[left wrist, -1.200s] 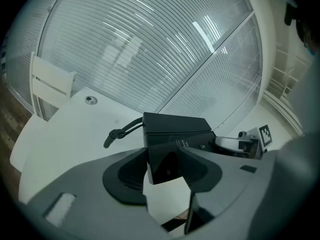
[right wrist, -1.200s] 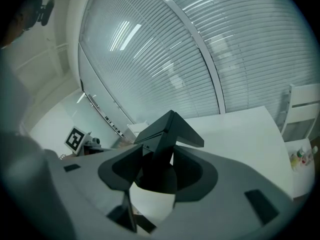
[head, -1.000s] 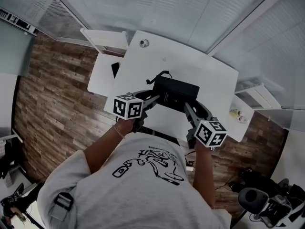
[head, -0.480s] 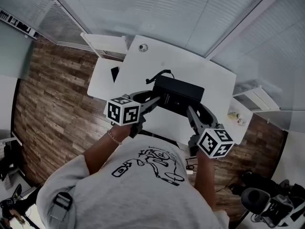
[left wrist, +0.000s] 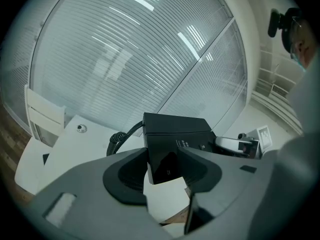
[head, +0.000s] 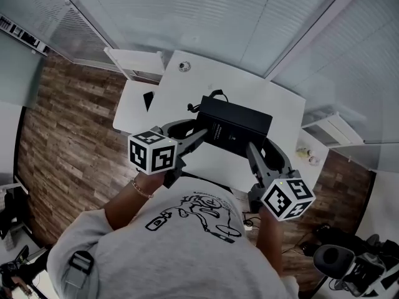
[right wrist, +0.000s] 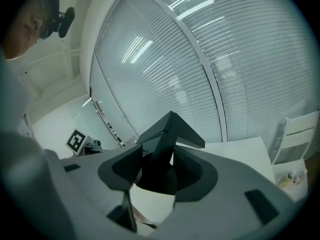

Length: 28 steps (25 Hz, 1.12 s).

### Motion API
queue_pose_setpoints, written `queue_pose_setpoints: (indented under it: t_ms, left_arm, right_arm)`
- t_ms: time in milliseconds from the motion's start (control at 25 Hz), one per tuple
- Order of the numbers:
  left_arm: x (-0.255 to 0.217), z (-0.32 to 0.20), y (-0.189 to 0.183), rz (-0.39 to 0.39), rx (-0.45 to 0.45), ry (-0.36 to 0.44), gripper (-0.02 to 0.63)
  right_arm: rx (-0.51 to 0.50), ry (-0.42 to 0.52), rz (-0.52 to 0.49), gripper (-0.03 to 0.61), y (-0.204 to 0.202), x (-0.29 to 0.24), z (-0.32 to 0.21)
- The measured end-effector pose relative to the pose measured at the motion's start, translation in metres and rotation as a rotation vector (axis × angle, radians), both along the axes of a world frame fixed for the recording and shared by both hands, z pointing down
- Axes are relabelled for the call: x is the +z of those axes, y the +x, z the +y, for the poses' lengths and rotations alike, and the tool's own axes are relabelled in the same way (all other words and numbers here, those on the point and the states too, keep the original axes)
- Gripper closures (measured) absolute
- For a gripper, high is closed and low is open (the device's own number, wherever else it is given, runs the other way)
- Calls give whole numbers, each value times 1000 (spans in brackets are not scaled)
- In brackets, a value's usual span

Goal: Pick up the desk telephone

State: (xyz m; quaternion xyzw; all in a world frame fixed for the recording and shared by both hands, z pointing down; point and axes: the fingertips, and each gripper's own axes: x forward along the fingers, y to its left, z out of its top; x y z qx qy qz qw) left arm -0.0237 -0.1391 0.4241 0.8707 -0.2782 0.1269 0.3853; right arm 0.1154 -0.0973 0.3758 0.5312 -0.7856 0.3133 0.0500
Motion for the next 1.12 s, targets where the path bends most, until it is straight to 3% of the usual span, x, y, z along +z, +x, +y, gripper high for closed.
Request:
queue_pose_setpoints:
  t_ms: [360, 1120]
  left_arm:
    - [-26, 5, 1, 8, -14, 45, 431]
    - [-30, 6, 1, 22, -21, 36, 431]
  right_arm:
    - [-7, 47, 8, 394, 1, -26, 6]
    - [0, 52, 3, 396, 2, -33, 6]
